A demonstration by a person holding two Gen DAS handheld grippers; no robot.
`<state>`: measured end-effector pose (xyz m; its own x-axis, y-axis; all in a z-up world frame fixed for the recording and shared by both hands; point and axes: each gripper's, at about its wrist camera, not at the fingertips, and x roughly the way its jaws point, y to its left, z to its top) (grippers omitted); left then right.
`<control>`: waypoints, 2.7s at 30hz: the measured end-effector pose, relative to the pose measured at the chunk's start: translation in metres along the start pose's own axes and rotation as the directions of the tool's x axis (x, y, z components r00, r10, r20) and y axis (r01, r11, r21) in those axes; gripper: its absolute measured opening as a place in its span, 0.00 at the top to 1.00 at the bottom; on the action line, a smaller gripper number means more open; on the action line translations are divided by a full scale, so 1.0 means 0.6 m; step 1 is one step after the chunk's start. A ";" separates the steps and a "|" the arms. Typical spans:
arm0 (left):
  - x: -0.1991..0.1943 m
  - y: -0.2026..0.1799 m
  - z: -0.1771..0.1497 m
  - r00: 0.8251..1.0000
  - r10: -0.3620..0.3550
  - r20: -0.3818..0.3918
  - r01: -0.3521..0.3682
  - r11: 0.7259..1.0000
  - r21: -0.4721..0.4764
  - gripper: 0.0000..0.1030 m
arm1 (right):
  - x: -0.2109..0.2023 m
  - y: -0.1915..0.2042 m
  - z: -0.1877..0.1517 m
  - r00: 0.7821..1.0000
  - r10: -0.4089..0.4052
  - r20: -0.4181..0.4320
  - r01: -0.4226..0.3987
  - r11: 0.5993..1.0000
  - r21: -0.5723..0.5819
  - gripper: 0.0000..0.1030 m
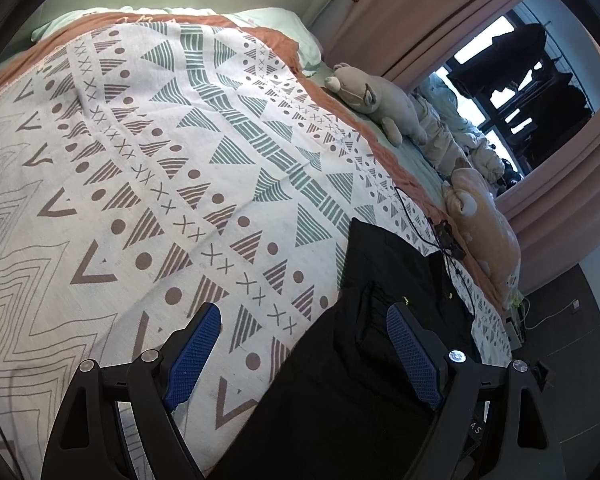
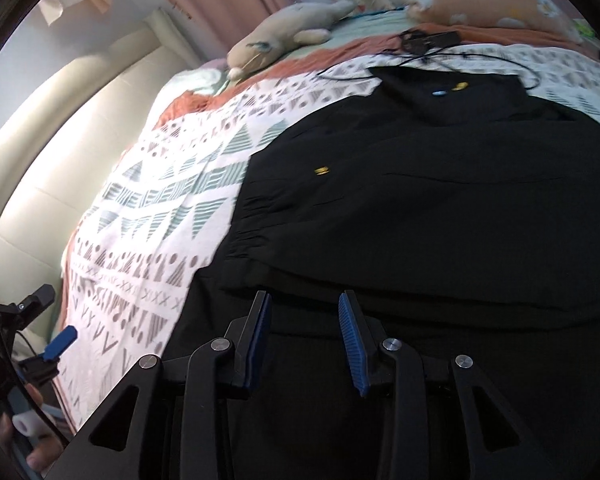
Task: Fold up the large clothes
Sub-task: 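Smooth the folded jacket with the right tool while the left tool holds the collar side, then grasp the black jacket's side edge with both tools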
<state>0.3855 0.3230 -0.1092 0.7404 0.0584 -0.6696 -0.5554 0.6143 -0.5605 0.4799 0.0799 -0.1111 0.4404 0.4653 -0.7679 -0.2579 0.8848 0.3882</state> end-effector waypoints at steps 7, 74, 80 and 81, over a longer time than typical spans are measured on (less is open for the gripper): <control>-0.014 -0.054 -0.032 1.000 0.019 0.000 -0.019 0.997 0.077 0.17 | -0.103 -0.104 -0.031 0.990 -0.119 0.077 0.111 0.989 0.093 0.65; -0.316 0.199 -0.414 0.998 0.018 -0.066 -0.007 0.988 0.156 0.37 | -0.506 -0.491 -0.566 0.964 -0.152 0.217 0.013 0.845 0.535 0.32; -0.279 0.189 -0.407 0.996 -0.003 -0.088 0.018 0.985 0.172 0.43 | -0.452 -0.530 -0.565 0.970 -0.102 0.219 -0.036 0.835 0.550 0.39; -0.271 0.185 -0.406 0.996 -0.006 -0.093 0.022 0.984 0.176 0.45 | -0.445 -0.535 -0.564 0.971 -0.090 0.223 -0.049 0.834 0.550 0.39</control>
<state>0.1111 0.1901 -0.1810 0.7053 -0.0186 -0.7087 -0.4635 0.7443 -0.4808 0.1542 -0.3373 -0.2027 0.6426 0.3781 -0.6664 0.2358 0.7299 0.6416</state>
